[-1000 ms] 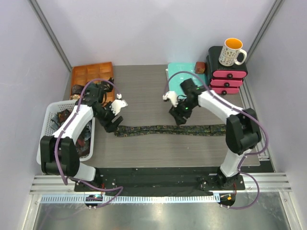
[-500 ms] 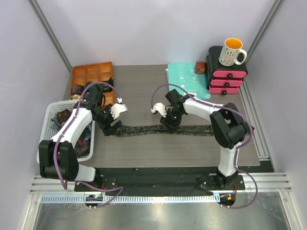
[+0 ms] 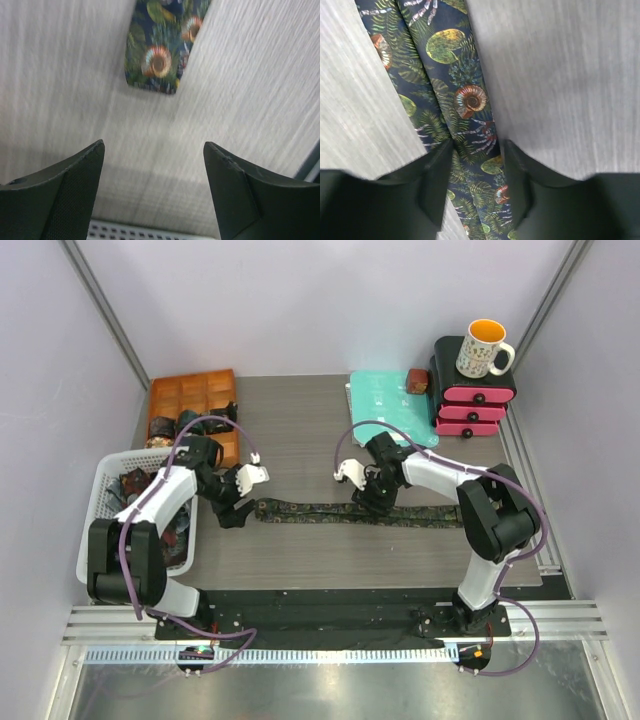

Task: Roll the ties
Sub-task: Flatten out the tie at the center of the board.

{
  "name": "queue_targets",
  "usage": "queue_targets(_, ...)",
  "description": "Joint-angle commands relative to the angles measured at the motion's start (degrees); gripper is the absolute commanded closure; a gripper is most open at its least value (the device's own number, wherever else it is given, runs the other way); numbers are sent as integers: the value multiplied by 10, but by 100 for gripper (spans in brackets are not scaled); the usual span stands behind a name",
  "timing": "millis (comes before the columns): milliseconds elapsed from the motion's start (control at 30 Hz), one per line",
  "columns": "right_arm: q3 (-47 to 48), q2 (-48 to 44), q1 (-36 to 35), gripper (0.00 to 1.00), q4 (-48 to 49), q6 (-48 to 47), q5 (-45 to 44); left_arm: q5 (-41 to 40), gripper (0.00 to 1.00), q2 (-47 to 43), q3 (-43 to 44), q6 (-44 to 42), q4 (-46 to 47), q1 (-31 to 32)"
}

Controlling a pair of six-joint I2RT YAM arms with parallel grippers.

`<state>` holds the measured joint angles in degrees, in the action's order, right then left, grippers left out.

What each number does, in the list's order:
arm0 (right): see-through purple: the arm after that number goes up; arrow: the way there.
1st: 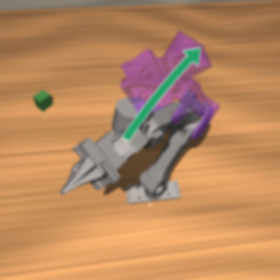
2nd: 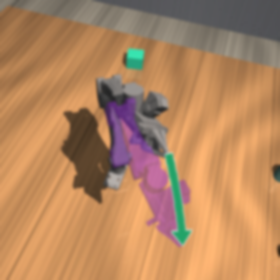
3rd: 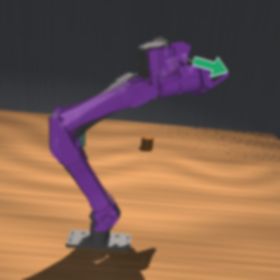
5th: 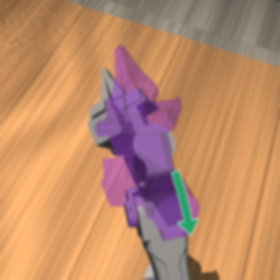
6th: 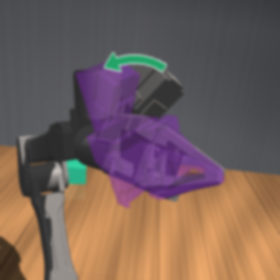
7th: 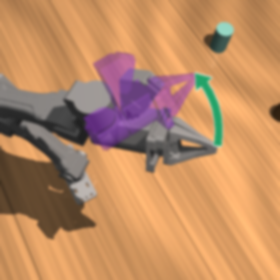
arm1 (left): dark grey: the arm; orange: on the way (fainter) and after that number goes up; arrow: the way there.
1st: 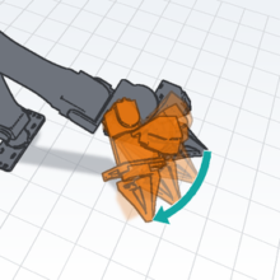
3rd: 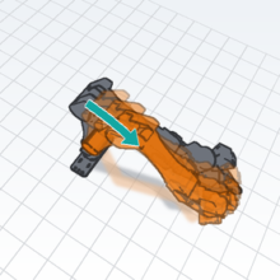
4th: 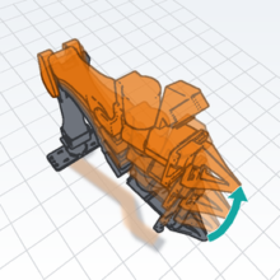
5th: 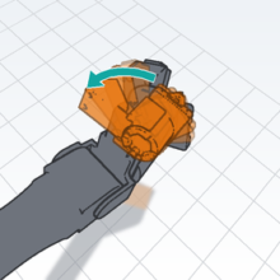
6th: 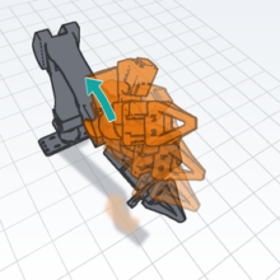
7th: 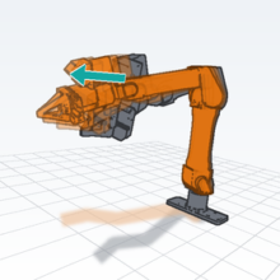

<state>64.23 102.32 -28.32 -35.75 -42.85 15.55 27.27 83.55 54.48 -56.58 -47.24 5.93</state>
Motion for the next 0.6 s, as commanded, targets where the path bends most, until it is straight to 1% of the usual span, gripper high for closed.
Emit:
queue_targets(0, 12, -30, -4, 43, -48, -3, 27, 66, 19, 18, 4, -27, 56, 2)
queue_targets(67, 24, -41, -18, 39, -52, 0, 38, 73, 18, 29, 10, -26, 67, 7)
queue_targets(100, 27, -43, -23, 34, -50, 2, 49, 77, 18, 34, 11, -24, 72, 15)
queue_targets(167, 40, -35, -44, 29, -34, 18, 55, 77, 17, 46, 12, -25, 84, 28)
queue_targets(233, 48, -23, -60, 25, -8, 32, 55, 82, 17, 52, 12, -21, 94, 32)
queue_targets(267, 52, -17, -67, 20, 5, 37, 50, 82, 17, 54, 11, -19, 106, 33)
queue_targets(400, 68, 30, -105, 19, 52, 48, 31, 80, 17, 55, 6, -11, 120, 34)
queue_targets(533, 82, 68, -125, 19, 84, 51, 12, 79, 17, 50, -12, -8, 132, 34)
queue_targets(567, 82, 72, -128, 21, 88, 50, 8, 78, 18, 50, -14, -8, 133, 33)
